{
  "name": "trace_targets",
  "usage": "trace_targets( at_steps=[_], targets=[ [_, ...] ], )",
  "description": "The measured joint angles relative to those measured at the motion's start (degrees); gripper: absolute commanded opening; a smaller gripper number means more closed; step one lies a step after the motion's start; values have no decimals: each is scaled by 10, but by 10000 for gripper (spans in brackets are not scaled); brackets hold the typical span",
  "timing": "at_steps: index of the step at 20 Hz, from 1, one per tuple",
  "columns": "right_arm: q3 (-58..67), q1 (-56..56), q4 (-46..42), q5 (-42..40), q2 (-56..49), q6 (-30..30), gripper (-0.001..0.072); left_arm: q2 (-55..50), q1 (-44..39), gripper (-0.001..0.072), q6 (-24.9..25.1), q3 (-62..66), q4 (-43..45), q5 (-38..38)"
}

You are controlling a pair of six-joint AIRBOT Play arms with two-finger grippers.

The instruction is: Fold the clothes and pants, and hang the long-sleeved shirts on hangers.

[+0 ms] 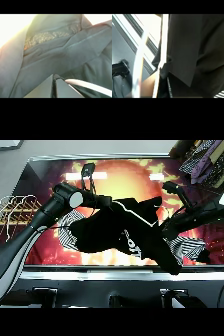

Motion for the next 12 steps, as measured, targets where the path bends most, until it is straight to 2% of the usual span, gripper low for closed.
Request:
trace_targets(
  at_steps=[12],
  targets=[
    [-1,0,3,22,21,11,37,-5,18,34,7,3,-3,15]
  ],
)
